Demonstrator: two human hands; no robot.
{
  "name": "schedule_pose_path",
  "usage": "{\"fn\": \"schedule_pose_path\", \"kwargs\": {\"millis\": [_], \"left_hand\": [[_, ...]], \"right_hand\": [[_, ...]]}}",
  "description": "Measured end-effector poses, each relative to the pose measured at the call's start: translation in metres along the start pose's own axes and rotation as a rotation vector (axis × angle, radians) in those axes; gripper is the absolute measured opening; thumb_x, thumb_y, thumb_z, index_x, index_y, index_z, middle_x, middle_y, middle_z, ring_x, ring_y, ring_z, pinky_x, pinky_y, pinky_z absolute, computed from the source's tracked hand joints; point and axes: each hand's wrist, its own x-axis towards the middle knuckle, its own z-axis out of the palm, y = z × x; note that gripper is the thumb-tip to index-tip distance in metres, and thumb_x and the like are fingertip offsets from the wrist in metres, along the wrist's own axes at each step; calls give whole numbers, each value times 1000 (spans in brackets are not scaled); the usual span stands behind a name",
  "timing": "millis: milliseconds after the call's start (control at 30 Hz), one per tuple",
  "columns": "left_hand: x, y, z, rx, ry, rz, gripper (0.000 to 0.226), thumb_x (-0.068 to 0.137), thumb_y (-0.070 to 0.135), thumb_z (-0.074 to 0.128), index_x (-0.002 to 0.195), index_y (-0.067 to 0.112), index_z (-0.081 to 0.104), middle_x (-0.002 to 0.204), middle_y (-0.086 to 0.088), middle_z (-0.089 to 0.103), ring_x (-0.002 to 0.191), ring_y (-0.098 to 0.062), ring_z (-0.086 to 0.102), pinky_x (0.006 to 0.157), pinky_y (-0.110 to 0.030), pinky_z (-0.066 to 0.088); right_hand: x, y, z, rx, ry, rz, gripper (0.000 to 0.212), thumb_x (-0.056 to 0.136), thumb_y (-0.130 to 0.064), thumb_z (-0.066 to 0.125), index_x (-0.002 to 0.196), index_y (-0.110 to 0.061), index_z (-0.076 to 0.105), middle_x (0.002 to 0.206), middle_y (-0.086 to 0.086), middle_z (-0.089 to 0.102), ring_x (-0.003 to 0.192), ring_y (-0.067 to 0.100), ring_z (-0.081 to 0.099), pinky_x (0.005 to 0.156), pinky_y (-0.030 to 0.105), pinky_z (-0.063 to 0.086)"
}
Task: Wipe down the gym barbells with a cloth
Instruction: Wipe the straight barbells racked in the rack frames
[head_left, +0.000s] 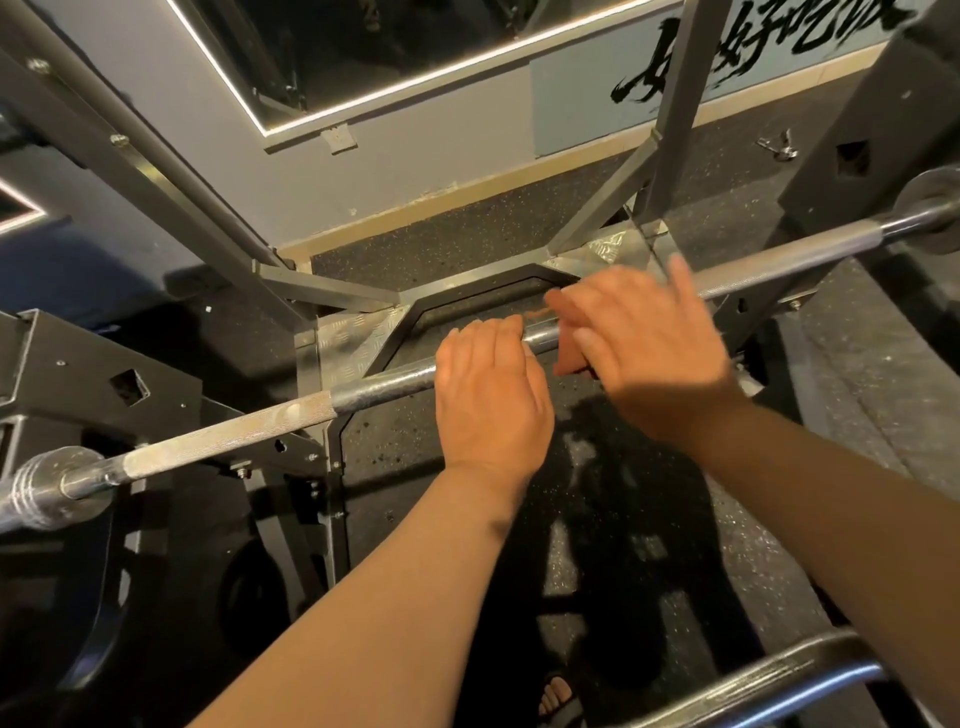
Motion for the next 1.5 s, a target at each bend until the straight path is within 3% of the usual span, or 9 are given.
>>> {"fn": "schedule_pose_path", "kwargs": {"millis": [133,400,500,633,833,1100,1233,1367,1500], "left_hand": [[-1,1,1,6,5,-27,39,102,23,39,128,8,63,119,-7,65,117,-28,55,111,-50,37],[1,2,-14,15,-131,-32,41,107,23,34,140,10,55,141,-6,59,144,-24,40,125,-44,21],[-1,14,-16,-62,-100,-155,50,105,23,26,151,11,43,155,-5,46,153,-19,24,128,-40,5],[10,57,-1,-38,67,-257,54,105,27,28,156,12,34,165,-5,29,157,-20,10,127,-49,-4],[21,71,30,54,-22,-26,38,106,25,41,135,8,58,135,-9,60,125,-33,52,114,-52,33],[24,61,13,106,176,-507,40,106,26,33,118,8,67,111,-9,63,111,-30,52,106,-55,40],[45,121,36,-55,152,-327,21,98,19,47,98,13,68,88,-8,66,86,-30,59,86,-48,51],[35,102,38,105,41,-176,31,104,27,38,111,16,66,111,-5,64,110,-29,56,117,-52,29],[15,65,19,141,154,-440,41,108,33,31,119,15,66,126,-6,57,128,-25,48,126,-55,10]], "right_hand": [[12,-5,-2,76,147,279,45,109,-35,21,133,-13,53,130,11,56,131,30,46,125,56,11],[23,-21,-6,307,74,-113,47,105,-27,33,143,-8,55,131,12,65,121,26,57,113,46,38],[29,23,-14,81,144,-29,33,104,-10,42,129,-2,62,109,19,70,96,32,64,93,44,47],[26,46,-2,-206,78,-169,38,108,-14,29,108,-2,65,109,22,68,106,38,64,99,54,45],[31,54,-10,-207,87,-248,32,108,-16,33,96,-10,62,87,13,64,73,31,61,65,42,50],[30,72,-16,-198,76,-285,27,104,-8,37,92,-7,61,86,16,63,79,32,61,88,50,49],[34,80,-18,-202,-2,-327,23,102,-15,41,98,-9,63,90,14,64,83,35,63,90,52,50],[26,92,-16,-243,149,-289,28,103,-13,40,90,-9,65,94,17,68,91,35,66,104,55,44],[25,84,-14,-200,120,-226,34,106,-12,37,92,-5,67,89,16,68,78,33,64,105,54,45]]}}
